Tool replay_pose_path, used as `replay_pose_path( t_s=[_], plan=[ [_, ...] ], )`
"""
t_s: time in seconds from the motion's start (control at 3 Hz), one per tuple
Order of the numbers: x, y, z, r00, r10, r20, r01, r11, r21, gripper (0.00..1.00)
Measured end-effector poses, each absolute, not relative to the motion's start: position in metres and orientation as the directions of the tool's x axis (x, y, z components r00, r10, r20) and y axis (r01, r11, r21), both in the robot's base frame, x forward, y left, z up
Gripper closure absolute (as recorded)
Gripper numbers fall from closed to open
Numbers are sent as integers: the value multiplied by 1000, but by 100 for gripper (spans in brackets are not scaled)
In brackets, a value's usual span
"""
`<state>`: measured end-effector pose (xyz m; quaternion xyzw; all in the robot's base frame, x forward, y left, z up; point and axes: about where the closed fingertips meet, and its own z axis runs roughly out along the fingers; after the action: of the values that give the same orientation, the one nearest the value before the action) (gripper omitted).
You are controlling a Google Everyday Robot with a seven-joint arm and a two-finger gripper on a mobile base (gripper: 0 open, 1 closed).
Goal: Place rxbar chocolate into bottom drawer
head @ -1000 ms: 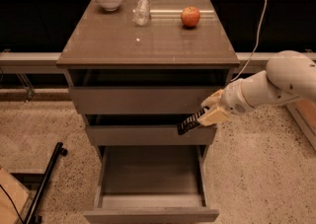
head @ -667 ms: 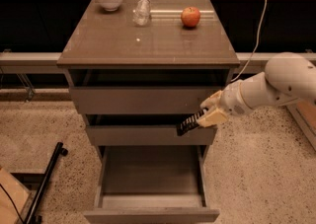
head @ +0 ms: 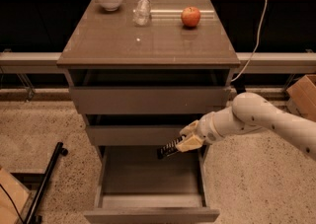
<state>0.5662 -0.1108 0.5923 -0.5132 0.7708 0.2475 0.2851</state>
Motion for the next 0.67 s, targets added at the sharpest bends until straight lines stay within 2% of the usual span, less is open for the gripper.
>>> replay_pose_path(
  t_s=[0.67],
  plan=[
    [569,-91,541,-282,-670,-687,-942,328,68,100]
  ],
)
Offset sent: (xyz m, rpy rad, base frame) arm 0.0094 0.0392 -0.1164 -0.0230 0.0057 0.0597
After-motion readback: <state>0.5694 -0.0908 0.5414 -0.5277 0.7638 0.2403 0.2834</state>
